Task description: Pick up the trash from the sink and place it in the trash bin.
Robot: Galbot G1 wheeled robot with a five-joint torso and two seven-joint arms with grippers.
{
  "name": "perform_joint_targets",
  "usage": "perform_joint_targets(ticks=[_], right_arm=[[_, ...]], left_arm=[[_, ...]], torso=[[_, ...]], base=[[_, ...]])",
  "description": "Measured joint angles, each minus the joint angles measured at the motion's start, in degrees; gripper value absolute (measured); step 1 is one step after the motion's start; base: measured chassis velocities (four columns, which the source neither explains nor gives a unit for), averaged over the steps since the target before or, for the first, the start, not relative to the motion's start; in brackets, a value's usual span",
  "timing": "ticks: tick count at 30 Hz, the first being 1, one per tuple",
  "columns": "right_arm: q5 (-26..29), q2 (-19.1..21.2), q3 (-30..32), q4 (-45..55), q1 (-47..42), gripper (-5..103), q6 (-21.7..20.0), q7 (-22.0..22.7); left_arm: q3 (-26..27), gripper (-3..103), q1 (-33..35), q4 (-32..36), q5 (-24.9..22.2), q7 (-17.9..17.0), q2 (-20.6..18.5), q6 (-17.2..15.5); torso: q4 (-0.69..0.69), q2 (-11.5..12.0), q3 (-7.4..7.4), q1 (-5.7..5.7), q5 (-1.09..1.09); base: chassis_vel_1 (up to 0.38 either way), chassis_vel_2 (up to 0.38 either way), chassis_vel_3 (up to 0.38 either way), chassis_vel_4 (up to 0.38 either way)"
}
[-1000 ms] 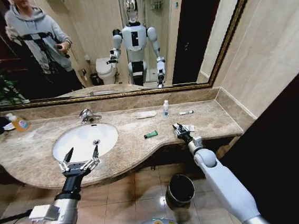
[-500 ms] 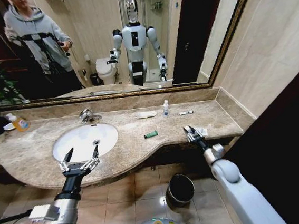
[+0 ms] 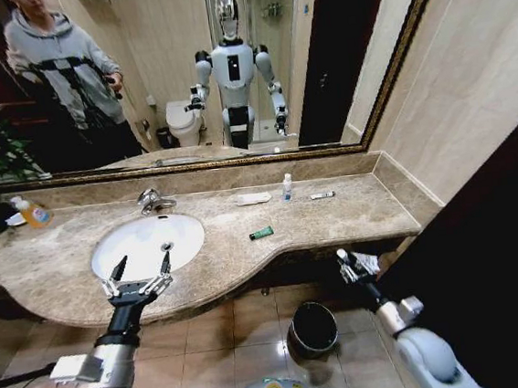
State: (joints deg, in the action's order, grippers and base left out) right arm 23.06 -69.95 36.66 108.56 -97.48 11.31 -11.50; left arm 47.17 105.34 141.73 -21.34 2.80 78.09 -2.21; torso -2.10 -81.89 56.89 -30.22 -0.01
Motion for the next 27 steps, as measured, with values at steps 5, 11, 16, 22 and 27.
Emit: perform_joint_targets(ticks=[5,11,16,22,27], right_arm=[[0.5,-1.1,-2.4,-7.3,0.9,33,-0.5,-2.0],[1.9,-0.9,-5.7,-17.3,5.7,33,-4.3,-3.4],[-6.3,-1.9,-9.2,-30.2,13.4,33,-4.1,-4.3],[-15.8,-3.7,-12.1,-41.7,19.8,33,-1.9,-4.4],[-21.5,-5.3,-13.2,-52.6,25.2,33,0.4,-4.4]], left_arm=[[0.0,100,0.0,0.0,0.0,0.0,0.0,0.0],[0.0,100,0.0,0.0,0.0,0.0,0.0,0.0],[0.0,100,0.0,0.0,0.0,0.0,0.0,0.0],[0.0,100,0.0,0.0,0.0,0.0,0.0,0.0],[0.0,100,0.0,0.0,0.0,0.0,0.0,0.0]], torso=[[0.00,0.0,0.00,0.00,0.02],[-0.01,0.0,0.01,-0.01,0.01],[-0.01,0.0,0.01,-0.01,0.01],[-0.01,0.0,0.01,-0.01,0.00],[-0.01,0.0,0.01,-0.01,0.01]], base=[[0.000,0.000,0.000,0.000],[0.000,0.000,0.000,0.000],[0.000,0.000,0.000,0.000],[0.000,0.000,0.000,0.000],[0.000,0.000,0.000,0.000]])
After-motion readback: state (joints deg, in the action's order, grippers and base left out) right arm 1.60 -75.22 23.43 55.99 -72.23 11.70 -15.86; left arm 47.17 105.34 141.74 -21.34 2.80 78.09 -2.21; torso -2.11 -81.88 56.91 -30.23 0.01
